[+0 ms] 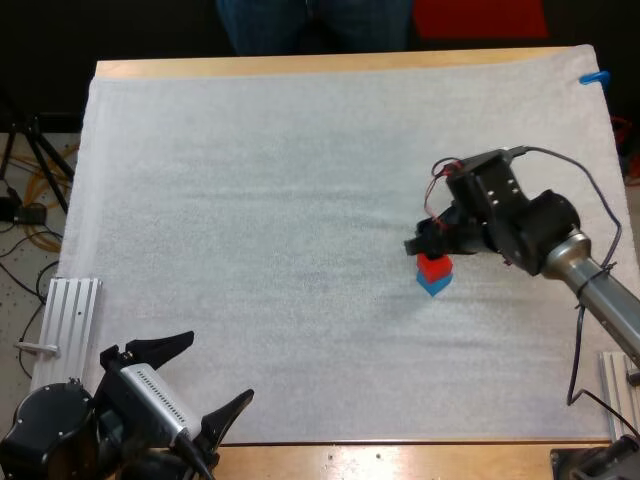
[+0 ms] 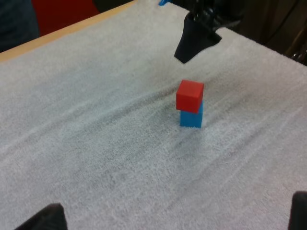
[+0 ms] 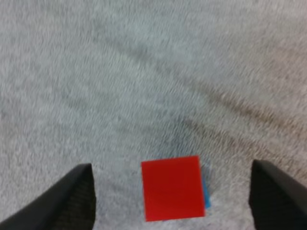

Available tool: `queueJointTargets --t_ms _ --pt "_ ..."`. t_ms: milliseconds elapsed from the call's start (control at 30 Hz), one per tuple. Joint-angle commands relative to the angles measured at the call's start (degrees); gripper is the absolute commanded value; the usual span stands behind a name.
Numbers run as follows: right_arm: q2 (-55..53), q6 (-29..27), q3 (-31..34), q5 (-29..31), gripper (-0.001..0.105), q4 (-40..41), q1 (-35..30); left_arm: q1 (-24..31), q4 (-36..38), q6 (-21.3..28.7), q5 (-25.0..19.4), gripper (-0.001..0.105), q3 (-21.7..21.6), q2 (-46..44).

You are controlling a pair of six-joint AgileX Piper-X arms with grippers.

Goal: Stack red cube on blue cube

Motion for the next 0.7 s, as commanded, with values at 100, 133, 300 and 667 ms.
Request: queueJointTargets --t_ms 100,133,300,667 --pt "-0.28 0.15 -0.4 -0.09 0.065 -0.59 -4.47 -0.21 -5.24 -4.13 -1.69 0.087 -0.35 2.72" --pt "-0.28 0.15 -0.4 -0.09 0.065 -0.59 -5.66 -0.21 -5.99 -4.83 -3.94 0.087 -0.35 4.17" --pt "-1.8 -0.37 -0.4 -0.09 0.065 -0.81 -11.93 -0.21 -9.76 -4.43 -9.78 0.087 -0.35 10.58" --pt "-12.95 -6.26 -0.4 -0.09 0.065 -0.18 -27.61 11.13 -15.98 -2.12 -12.48 0.087 -0.35 14.99"
